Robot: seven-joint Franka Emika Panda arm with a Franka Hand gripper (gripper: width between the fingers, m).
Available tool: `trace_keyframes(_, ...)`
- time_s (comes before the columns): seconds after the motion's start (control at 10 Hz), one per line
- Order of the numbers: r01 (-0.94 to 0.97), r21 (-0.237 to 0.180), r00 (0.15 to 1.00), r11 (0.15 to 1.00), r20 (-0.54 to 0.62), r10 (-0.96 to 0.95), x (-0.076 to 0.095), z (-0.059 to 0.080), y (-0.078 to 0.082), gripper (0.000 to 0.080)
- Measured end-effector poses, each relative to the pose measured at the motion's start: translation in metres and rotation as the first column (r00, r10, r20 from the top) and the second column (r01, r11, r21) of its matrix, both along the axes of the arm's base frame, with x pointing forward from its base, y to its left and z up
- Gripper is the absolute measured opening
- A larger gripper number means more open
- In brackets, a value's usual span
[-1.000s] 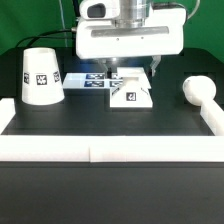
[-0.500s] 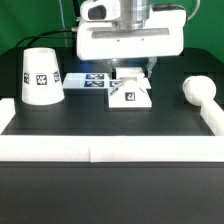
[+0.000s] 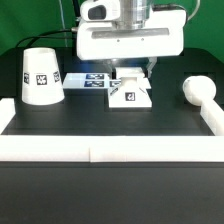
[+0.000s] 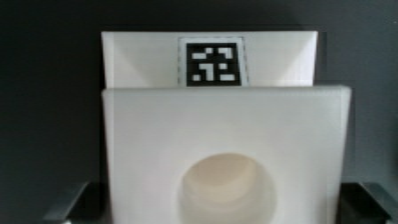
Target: Assemble lamp
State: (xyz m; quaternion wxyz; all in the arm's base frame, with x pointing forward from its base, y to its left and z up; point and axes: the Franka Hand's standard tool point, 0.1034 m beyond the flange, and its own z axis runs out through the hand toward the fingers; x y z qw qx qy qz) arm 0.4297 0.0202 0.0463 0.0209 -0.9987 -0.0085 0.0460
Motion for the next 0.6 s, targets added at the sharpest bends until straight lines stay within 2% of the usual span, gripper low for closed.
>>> trace_keyframes(0.1, -0.004, 0.001, 1.000, 1.000, -0.002, 0.004, 0.002, 0.000, 0.000, 0.0534)
trace_keyframes(0.3, -0.022, 0.008, 1.000, 1.000, 0.014, 0.022, 0.032, 0.001, 0.003, 0.0534)
trace_keyframes(0.4, -0.027, 0.010, 0.999, 1.000, 0.024, 0.026, 0.042, 0.001, 0.005, 0.0535)
trace_keyframes(0.6, -0.035, 0.013, 0.998, 0.999, 0.049, 0.034, 0.067, 0.001, 0.015, 0.0535)
